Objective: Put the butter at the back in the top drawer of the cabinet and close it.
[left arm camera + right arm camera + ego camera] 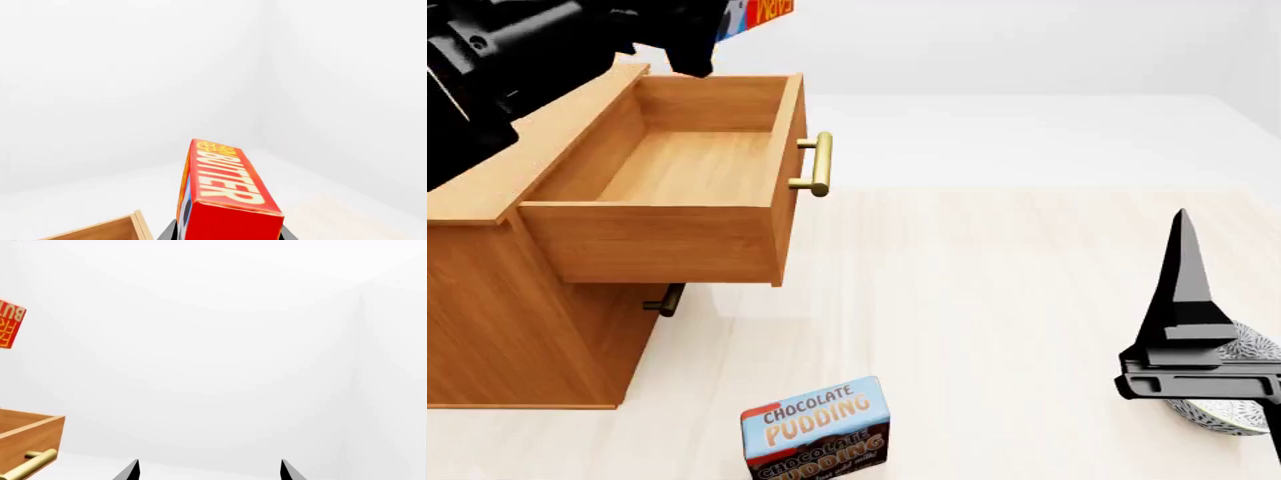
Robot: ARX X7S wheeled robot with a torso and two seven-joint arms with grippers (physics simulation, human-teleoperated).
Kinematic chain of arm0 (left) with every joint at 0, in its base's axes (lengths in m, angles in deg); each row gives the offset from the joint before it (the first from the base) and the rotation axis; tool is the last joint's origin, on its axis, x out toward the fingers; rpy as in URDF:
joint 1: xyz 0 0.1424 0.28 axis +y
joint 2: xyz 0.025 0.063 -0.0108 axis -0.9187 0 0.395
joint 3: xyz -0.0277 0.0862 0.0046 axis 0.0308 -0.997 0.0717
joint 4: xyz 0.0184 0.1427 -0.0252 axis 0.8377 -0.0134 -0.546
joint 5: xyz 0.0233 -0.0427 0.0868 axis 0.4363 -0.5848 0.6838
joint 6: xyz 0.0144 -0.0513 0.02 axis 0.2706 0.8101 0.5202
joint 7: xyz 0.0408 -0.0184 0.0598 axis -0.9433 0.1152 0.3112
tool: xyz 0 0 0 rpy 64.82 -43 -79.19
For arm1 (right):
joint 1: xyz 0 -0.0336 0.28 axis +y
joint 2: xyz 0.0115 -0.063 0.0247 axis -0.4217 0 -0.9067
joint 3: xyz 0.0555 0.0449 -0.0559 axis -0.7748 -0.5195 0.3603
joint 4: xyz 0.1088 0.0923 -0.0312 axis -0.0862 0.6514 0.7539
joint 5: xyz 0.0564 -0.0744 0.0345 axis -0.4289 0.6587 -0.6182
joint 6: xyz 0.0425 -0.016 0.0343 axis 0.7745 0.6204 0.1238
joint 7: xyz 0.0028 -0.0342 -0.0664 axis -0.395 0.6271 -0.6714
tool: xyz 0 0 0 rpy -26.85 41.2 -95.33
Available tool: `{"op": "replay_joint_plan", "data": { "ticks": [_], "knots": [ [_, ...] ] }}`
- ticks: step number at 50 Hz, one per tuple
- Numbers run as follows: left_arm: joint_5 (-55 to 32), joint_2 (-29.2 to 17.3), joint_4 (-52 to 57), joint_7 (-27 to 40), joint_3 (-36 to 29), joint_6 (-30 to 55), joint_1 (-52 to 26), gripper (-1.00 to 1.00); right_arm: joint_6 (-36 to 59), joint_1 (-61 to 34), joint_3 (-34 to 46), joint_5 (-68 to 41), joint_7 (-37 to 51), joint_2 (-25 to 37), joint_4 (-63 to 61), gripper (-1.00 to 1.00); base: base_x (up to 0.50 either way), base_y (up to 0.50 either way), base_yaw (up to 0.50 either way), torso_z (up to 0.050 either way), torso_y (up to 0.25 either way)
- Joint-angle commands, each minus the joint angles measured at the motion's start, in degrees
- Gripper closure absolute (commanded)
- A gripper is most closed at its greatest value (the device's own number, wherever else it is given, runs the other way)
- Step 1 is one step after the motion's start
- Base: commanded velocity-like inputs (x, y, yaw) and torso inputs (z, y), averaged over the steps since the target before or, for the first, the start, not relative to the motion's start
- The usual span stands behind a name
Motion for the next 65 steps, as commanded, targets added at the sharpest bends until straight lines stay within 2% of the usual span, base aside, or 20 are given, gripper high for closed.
{"op": "replay_joint_plan", "data": {
  "ticks": [1,13,29,42,65],
  "knots": [
    [8.9,5.0,-14.2,-3.9,-4.6,-0.3,-7.6,1.0,-0.9,0.8,0.4,1.3,0.7,0.0,0.6,-1.0,0.0,0.0,0.0,0.0,0.0],
    [19.4,9.8,-28.6,-10.8,-11.3,-4.1,-12.1,1.0,0.2,0.7,0.1,1.3,1.2,0.0,0.1,-1.0,0.0,0.0,0.0,0.001,0.002],
    [26.8,14.8,-40.7,-16.9,-15.6,-11.1,-12.8,1.0,0.4,0.6,-0.2,1.4,1.1,0.0,-0.2,-1.0,0.0,0.0,0.0,0.001,0.001],
    [29.9,17.0,-47.0,-18.8,-17.1,-14.9,-12.6,1.0,0.6,1.0,-0.1,1.9,1.4,0.0,-0.3,-1.0,0.0,0.0,0.0,0.0,0.002],
    [30.7,18.4,-52.1,-21.8,-17.8,-16.2,-11.7,1.0,0.3,1.3,-0.2,1.9,1.2,0.0,0.0,-1.0,0.0,0.0,0.0,0.0,0.001]
  ]
}}
